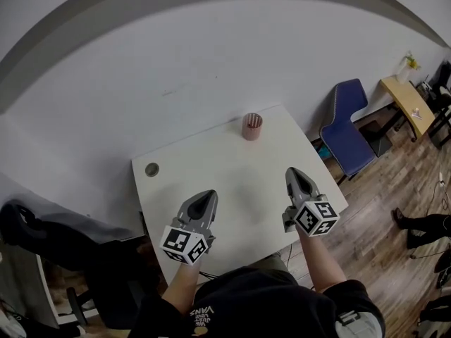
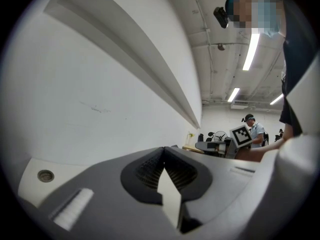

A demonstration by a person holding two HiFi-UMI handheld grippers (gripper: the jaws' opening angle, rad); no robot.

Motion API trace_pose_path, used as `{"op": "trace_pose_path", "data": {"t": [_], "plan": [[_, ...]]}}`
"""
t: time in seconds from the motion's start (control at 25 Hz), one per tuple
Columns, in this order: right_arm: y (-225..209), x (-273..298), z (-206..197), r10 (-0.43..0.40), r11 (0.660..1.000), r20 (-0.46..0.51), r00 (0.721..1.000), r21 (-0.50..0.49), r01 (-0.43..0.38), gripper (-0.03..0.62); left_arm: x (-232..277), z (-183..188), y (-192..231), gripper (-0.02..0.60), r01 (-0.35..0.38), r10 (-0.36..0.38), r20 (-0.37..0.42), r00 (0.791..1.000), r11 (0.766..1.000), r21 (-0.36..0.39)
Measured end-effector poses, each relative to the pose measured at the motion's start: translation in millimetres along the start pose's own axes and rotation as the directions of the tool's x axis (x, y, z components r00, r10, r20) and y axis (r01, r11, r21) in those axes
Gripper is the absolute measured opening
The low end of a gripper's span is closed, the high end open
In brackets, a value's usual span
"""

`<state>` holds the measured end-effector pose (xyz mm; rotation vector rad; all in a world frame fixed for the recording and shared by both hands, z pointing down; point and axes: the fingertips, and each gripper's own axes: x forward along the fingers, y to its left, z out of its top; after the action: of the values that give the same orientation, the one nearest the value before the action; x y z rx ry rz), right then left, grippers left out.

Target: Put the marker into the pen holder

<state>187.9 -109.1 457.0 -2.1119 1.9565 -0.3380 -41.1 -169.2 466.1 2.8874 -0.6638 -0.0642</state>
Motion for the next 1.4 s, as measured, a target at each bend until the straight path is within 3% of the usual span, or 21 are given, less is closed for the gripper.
{"op": "trace_pose_path", "data": {"t": [0.52,0.92,1.4], "plan": [[30,-45,-16,-0.028,0.999,0.018,0.999,0.015,0.028,0.002,-17,-8,-8,0.052,0.061,-0.061,-0.029,0.998,0.998,0.012],[43,-70,-26,-0.055,0.998,0.014,0.998,-0.022,0.055,0.002,-31,-26,-12,0.052,0.071,-0.072,-0.046,0.996,0.997,-0.022],[46,-87,-43,-0.077,0.997,-0.015,0.997,0.031,0.077,0.002,-38,-44,-22,0.052,0.073,-0.077,-0.072,0.994,0.996,-0.058]]}}
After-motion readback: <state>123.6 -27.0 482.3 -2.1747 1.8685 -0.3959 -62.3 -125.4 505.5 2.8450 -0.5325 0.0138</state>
